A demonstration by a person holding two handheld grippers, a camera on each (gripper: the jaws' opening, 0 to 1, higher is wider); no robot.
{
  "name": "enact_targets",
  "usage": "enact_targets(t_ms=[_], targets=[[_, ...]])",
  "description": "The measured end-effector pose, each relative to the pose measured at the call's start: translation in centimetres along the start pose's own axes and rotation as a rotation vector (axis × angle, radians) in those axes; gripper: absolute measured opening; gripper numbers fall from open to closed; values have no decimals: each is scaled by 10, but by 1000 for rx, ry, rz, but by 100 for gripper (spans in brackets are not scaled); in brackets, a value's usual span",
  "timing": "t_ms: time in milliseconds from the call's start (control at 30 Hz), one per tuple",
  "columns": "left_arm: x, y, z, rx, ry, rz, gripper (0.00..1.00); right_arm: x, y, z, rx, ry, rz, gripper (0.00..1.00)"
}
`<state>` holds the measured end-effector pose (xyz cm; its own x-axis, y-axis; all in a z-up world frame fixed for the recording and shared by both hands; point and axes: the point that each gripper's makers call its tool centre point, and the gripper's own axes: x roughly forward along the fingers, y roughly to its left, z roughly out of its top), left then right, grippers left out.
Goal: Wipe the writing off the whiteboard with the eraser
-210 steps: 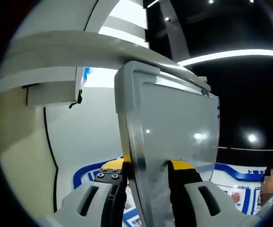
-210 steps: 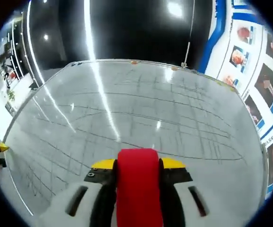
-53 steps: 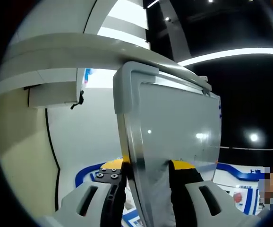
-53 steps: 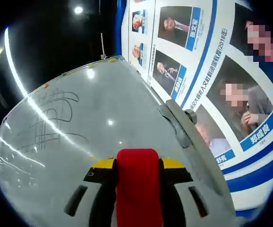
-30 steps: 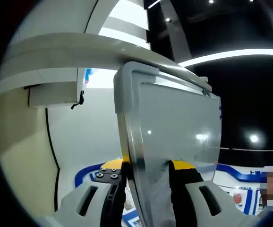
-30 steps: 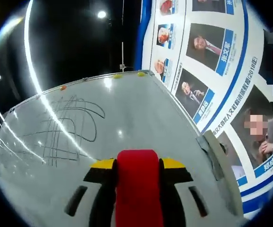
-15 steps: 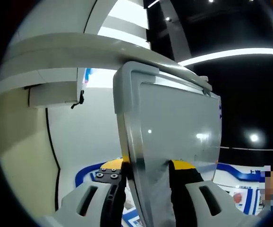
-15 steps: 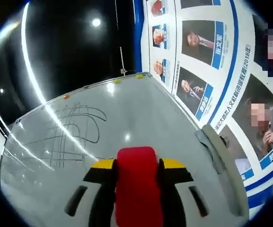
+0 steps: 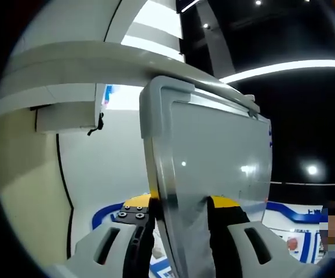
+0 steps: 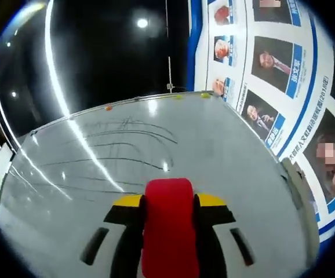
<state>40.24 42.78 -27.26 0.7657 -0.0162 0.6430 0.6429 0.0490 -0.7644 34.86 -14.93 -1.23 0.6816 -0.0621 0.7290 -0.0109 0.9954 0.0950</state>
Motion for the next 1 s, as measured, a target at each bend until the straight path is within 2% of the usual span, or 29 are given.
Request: enact_targets(t_ms=[133,333,367,467,600,633,700,833,1000], targets=[[0,-1,0,-2,-2,-1,38,2,37,-2,-7,-20,0,28],[0,-1,-1,-3,-8,-2,38,5,122,-6,-85,-46,97,28],[0,-1,-1,-3,-8,-1,38,6,126,-7,-96,-48,103,28],[0,-2,-1,-4,-9,0,38,5,171,-11,-150,-55,137,28],[0,-2,-1,-4,-11,1,38,3,199,-15,-157,-63,148,28],[-1,-2,-1,-3,-11,1,38,1,217,-18,-165,-66,177,28],[0,-2,-1,-3,-11,2,38,-1,239,-20,-216,-72,223,28],[-1,-2,0,-4,-15,2,39,-8,272,-26,-260,-76,279,28],[0,-1,1,15,-28,-2,39,-8,278,-28,-213,-76,248,28]])
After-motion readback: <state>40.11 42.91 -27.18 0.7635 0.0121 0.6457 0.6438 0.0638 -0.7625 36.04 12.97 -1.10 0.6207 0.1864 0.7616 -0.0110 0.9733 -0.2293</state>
